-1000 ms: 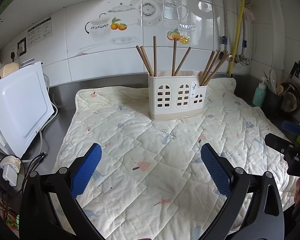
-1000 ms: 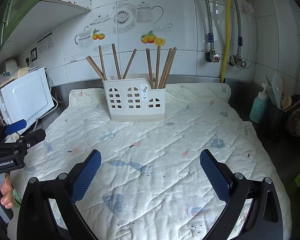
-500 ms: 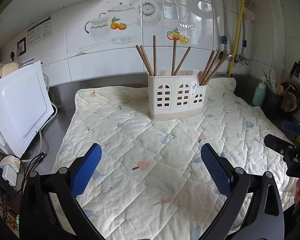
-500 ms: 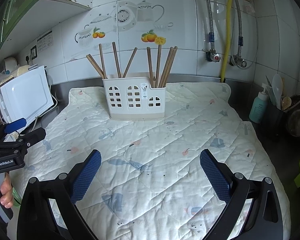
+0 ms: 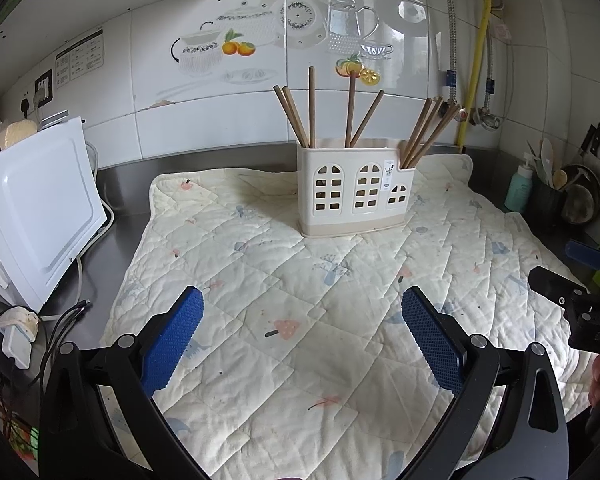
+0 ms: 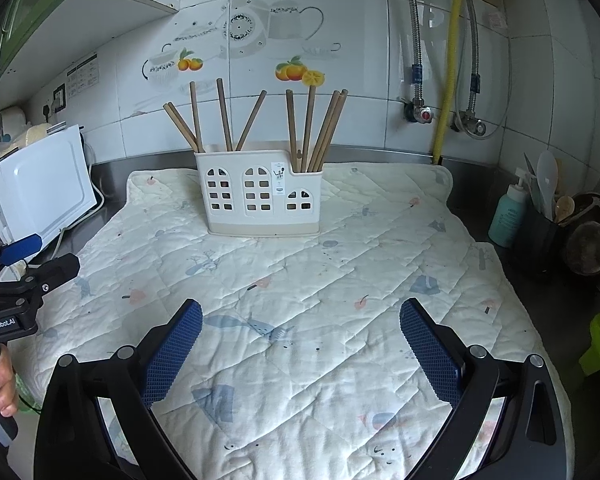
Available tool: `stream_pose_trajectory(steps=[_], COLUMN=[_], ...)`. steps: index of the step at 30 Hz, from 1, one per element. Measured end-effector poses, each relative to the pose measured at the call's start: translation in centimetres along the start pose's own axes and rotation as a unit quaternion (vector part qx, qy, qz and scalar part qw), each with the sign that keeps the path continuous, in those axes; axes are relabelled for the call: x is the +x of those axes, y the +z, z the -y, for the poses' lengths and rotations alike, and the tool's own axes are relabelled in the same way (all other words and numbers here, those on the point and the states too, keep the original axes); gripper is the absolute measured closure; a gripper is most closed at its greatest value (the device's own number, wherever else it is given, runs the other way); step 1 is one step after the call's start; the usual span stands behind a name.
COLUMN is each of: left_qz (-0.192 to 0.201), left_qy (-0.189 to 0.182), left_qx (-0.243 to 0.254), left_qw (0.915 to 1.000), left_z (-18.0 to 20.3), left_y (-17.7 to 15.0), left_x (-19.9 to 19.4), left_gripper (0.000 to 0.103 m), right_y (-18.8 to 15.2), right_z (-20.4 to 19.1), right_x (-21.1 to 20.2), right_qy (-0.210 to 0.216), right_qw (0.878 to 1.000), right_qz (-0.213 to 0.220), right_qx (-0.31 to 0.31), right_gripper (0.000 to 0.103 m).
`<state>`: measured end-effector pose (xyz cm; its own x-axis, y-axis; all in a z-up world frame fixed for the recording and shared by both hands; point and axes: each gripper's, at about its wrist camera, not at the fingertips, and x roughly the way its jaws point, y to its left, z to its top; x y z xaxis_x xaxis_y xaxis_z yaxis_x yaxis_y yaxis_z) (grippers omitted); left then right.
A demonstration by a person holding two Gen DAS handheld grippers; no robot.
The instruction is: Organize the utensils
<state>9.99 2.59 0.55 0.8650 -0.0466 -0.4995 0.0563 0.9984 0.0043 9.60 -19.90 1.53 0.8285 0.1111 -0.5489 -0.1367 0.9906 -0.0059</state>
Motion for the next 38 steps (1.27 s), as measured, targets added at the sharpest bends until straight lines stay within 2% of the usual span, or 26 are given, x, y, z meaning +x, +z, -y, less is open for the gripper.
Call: stream_pose_trajectory(steps=[38], left_qz=[-0.001], left_qy=[-0.001], left_qx=[-0.008], left_qw=[1.0], left_z=[-0.14], left_y=[0.06], left_x=[-0.06], left_gripper=[0.005], right_y=[-0.2], right_z=[-0.1], right_x=[0.1], right_qy=[-0.005], right_qw=[1.0], right_qz=[-0.002], right_qx=[-0.004], right_gripper=[0.007])
